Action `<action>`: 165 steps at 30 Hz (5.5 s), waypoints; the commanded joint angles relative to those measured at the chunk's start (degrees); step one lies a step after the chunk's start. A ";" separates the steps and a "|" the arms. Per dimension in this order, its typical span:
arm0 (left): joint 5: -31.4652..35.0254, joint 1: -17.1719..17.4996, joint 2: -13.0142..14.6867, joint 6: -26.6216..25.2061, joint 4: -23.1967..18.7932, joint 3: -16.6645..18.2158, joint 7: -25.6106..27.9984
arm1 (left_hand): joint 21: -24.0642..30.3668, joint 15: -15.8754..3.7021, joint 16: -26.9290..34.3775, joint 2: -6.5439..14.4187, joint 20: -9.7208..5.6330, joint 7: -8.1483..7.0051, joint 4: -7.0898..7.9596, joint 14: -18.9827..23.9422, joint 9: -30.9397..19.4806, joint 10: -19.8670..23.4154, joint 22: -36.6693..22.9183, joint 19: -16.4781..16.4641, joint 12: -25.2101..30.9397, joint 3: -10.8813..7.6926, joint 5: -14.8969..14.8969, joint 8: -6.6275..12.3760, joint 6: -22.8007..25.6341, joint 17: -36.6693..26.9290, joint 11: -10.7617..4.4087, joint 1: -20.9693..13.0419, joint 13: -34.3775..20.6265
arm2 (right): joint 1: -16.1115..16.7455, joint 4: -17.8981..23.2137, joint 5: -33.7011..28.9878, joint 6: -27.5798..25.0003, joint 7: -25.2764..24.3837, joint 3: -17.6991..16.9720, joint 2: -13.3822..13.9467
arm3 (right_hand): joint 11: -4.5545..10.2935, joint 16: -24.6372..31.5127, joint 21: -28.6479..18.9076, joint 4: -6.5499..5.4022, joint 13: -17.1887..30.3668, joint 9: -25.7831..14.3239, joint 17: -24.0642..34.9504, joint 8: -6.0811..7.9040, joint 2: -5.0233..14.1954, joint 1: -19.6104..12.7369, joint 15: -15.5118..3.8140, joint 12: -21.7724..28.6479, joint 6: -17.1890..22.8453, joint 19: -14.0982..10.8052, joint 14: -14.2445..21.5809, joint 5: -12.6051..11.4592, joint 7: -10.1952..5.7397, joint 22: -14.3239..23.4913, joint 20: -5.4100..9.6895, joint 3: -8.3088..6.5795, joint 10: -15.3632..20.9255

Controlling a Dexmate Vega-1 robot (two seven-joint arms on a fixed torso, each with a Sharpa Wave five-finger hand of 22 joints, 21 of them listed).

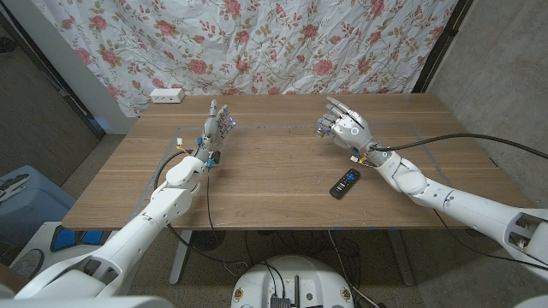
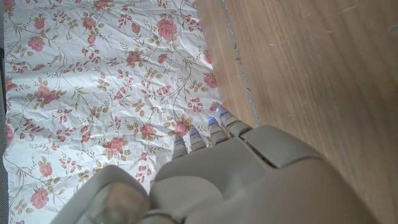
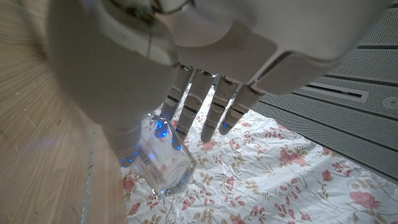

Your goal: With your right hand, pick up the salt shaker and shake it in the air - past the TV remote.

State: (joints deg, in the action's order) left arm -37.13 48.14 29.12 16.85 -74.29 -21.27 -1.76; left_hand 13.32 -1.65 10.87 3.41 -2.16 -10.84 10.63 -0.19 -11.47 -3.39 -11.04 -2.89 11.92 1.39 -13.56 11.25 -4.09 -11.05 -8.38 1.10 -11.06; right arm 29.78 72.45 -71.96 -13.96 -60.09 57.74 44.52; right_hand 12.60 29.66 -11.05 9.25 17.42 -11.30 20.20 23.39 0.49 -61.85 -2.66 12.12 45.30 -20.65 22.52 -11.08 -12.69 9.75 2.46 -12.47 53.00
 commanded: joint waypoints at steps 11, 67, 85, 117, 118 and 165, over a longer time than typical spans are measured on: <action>0.00 -0.01 -0.03 0.06 0.04 -0.01 -0.01 | -0.14 -5.95 0.31 5.77 -1.34 -0.60 0.07 0.22 -0.19 0.06 -0.28 -0.41 0.24 0.21 -0.30 0.27 0.20 -0.09 -0.39 0.05 -0.21 | -4.34 -2.89 -0.75 -1.09 -2.08 -0.14 -0.77 | 0.20 -0.01 -0.16 -0.18 0.38 -0.19 0.17 -0.51 4.32 -3.74 -8.79 0.51 -0.37 0.07 -0.36 -0.28 0.03 0.07 3.31 -0.10 -0.14; 0.01 0.01 -0.03 0.04 -0.01 -0.01 0.02 | -0.16 -5.97 0.30 5.78 -1.34 -0.56 0.07 0.22 -0.19 0.07 -0.28 -0.44 0.24 0.26 -0.32 0.26 0.20 -0.09 -0.43 0.05 -0.21 | -3.12 -1.67 -1.41 -3.90 -2.99 0.74 -1.11 | 0.13 0.75 -0.40 0.27 1.19 -0.37 0.90 -0.80 4.03 -6.08 -8.99 1.05 1.36 -0.50 -0.34 -0.52 -0.02 0.14 3.10 -0.13 -0.19; 0.01 0.01 -0.03 0.06 0.02 -0.01 0.00 | -0.17 -5.97 0.30 5.78 -1.33 -0.56 0.07 0.20 -0.19 0.11 -0.28 -0.45 0.25 0.27 -0.33 0.26 0.21 -0.09 -0.47 0.04 -0.21 | -1.83 -0.83 -2.56 -2.18 -0.99 2.69 -1.23 | 0.10 0.63 -0.40 0.06 1.39 -0.38 0.85 -0.93 4.30 -6.14 -8.79 1.03 1.51 -0.49 -0.28 -0.59 -0.03 0.17 3.07 -0.24 -0.43; 0.02 0.01 -0.05 0.07 0.03 -0.02 0.00 | -0.18 -5.97 0.30 5.78 -1.35 -0.54 0.07 0.23 -0.19 0.08 -0.28 -0.46 0.24 0.30 -0.34 0.27 0.22 -0.09 -0.46 0.05 -0.21 | 1.09 0.05 -0.33 -1.31 -0.48 2.87 -2.74 | 0.10 0.34 -0.48 -0.05 1.70 -0.39 0.66 -1.26 4.38 -6.17 -8.57 0.99 1.68 -0.80 0.09 -0.77 -0.02 0.18 2.78 -0.36 -0.82; 0.02 0.00 -0.05 0.07 0.03 -0.02 0.01 | -0.18 -5.98 0.31 5.78 -1.36 -0.51 0.07 0.23 -0.19 0.05 -0.28 -0.45 0.22 0.30 -0.34 0.27 0.24 -0.09 -0.47 0.05 -0.21 | 1.03 0.05 -0.20 -1.29 -0.59 2.74 -2.78 | 0.09 0.31 -0.47 -0.01 1.70 -0.39 0.64 -1.29 4.38 -6.23 -8.66 0.96 1.66 -0.79 0.08 -0.78 -0.02 0.18 2.79 -0.39 -0.89; 0.02 0.02 -0.04 0.08 0.03 -0.02 0.00 | -0.20 -5.95 0.30 5.78 -1.35 -0.54 0.07 0.22 -0.19 0.07 -0.28 -0.45 0.23 0.34 -0.36 0.28 0.27 -0.09 -0.38 0.04 -0.21 | -2.28 -1.99 -2.84 -1.58 -3.91 -6.74 -6.96 | 0.11 0.04 -0.49 -0.31 2.09 -0.44 0.64 -1.86 4.71 -5.76 -8.62 0.96 1.51 -0.89 0.11 -0.92 -0.01 0.18 2.85 -0.36 -1.41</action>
State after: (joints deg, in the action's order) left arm -37.10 48.14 29.08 16.94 -74.23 -21.30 -1.75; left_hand 13.32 -1.84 10.87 3.41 -2.16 -10.84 10.63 0.01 -11.48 -3.39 -11.04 -2.89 11.92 1.38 -13.56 11.25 -4.09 -11.05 -8.38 1.10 -11.06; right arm 27.83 70.44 -74.37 -17.09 -63.88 53.29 38.60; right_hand 12.47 29.88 -11.05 9.29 19.36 -11.57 20.74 21.47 1.05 -63.87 -2.45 12.69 46.54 -20.88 22.12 -11.73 -12.70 9.74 2.64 -12.44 51.64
